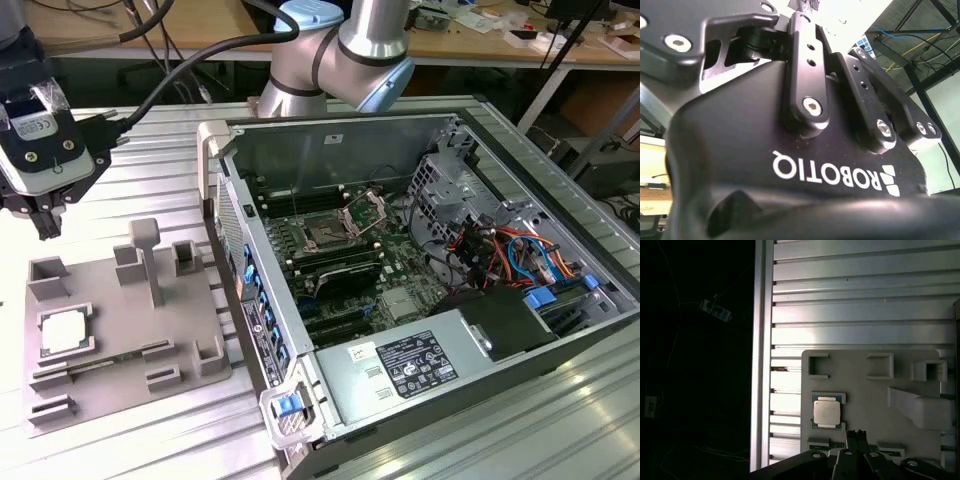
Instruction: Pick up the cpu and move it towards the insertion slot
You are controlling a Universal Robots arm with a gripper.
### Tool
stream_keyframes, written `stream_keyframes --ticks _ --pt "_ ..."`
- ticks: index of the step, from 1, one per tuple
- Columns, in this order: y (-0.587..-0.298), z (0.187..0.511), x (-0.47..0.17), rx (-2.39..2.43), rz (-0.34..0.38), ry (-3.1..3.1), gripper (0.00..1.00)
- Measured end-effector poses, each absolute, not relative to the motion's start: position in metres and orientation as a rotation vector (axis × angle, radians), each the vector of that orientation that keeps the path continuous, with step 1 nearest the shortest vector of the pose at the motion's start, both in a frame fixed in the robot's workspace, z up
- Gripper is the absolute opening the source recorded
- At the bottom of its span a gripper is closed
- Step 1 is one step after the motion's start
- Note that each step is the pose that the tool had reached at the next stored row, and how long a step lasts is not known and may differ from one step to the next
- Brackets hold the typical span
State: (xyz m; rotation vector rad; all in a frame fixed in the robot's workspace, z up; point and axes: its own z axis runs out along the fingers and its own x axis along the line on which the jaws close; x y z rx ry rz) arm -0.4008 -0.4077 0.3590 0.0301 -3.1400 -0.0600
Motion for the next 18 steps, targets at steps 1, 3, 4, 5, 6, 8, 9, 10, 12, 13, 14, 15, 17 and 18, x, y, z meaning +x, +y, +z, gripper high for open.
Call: stream_keyframes --ticks 1,3,4,5,6,8,9,10,12,13,14,15,17,18 --pt "-0.4077 0.3589 -0.4009 0.030 -0.060 -3.140 0.11" --pt "-0.4077 0.3589 -0.4011 0.030 -0.060 -3.140 0.11" --pt "-0.4077 0.3588 -0.4011 0.030 -0.060 -3.140 0.11" --pt "-0.4077 0.3588 -0.4012 0.030 -0.060 -3.140 0.11" --pt "-0.4077 0.3588 -0.4013 0.030 -0.060 -3.140 0.11" --pt "-0.4077 0.3587 -0.4016 0.030 -0.060 -3.140 0.11" --pt "-0.4077 0.3586 -0.4017 0.030 -0.060 -3.140 0.11" --pt "-0.4077 0.3586 -0.4019 0.030 -0.060 -3.140 0.11" --pt "-0.4077 0.3582 -0.4031 0.030 -0.060 -3.140 0.11" --pt "-0.4077 0.3581 -0.4032 0.030 -0.060 -3.140 0.11" --pt "-0.4077 0.3570 -0.4039 0.030 -0.060 -3.140 0.11" --pt "-0.4077 0.3554 -0.4040 0.030 -0.060 -3.140 0.11" --pt "-0.4077 0.3553 -0.4040 0.030 -0.060 -3.140 0.11" --pt "-0.4078 0.3550 -0.4040 0.030 -0.060 -3.140 0.11"
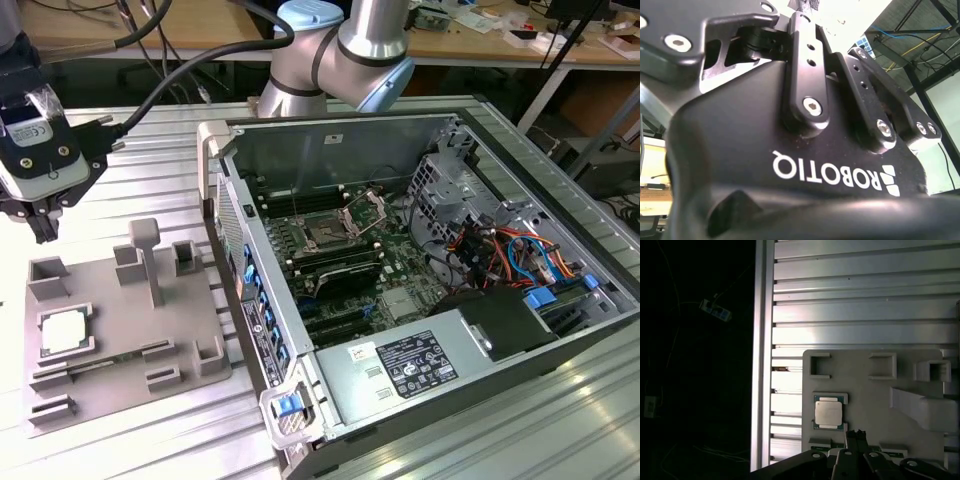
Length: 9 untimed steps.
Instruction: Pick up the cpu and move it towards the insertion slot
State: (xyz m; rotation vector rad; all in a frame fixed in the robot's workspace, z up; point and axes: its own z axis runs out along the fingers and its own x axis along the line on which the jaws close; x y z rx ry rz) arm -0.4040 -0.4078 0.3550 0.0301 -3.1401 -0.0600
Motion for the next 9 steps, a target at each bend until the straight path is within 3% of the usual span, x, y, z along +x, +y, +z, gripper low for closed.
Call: stream_keyframes --ticks 9 --pt "-0.4078 0.3536 -0.4043 0.030 -0.060 -3.140 0.11"
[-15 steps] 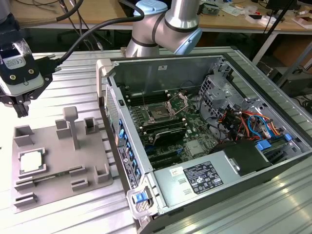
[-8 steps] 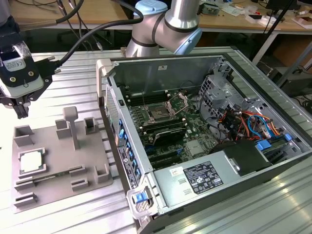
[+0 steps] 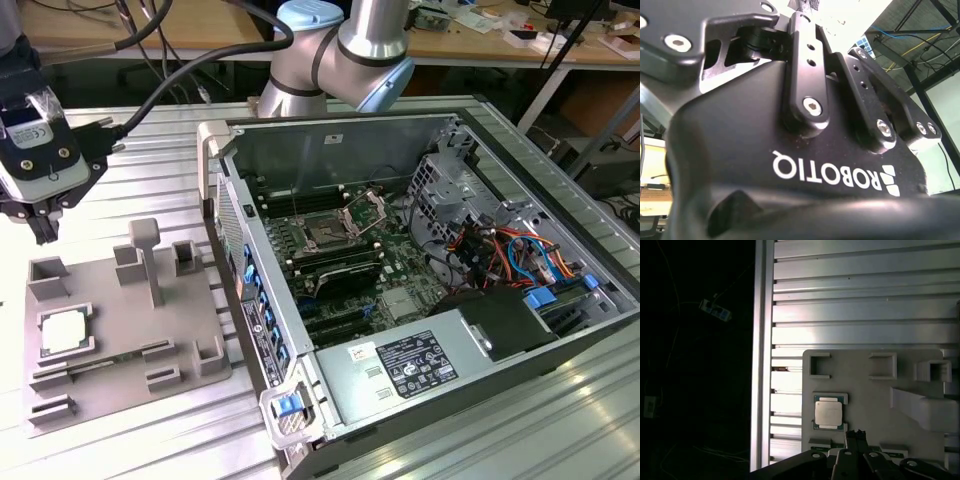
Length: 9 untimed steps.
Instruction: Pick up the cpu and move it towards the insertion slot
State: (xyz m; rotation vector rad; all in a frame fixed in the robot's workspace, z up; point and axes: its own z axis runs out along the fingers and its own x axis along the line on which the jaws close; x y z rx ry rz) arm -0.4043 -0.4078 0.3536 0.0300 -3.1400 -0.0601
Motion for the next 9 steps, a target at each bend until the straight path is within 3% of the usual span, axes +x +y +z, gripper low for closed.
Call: stream_keyframes --ticks 9 --pt "-0.4089 0.3515 -0.4054 0.030 -0.060 -3.140 0.11"
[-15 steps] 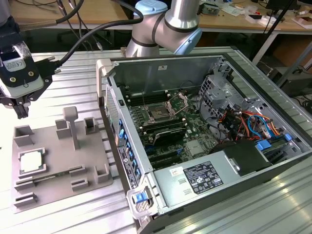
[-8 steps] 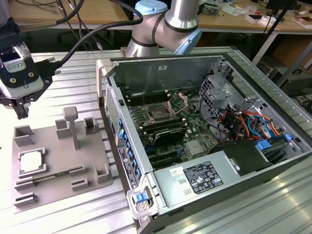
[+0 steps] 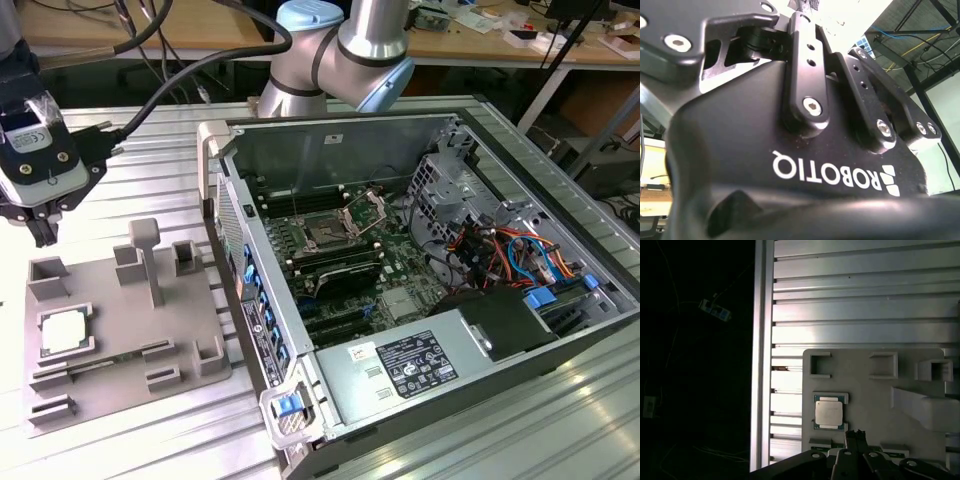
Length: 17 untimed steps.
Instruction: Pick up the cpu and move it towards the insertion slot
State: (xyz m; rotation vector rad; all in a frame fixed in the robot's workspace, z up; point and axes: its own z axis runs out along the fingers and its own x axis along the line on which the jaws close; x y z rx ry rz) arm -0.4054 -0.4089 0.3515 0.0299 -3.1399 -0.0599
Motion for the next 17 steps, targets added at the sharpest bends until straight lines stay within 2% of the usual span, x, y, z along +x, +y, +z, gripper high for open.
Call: stream_keyframes --ticks 17 --pt "-0.4090 0.3467 -0.4058 0.030 -0.060 -3.140 0.11"
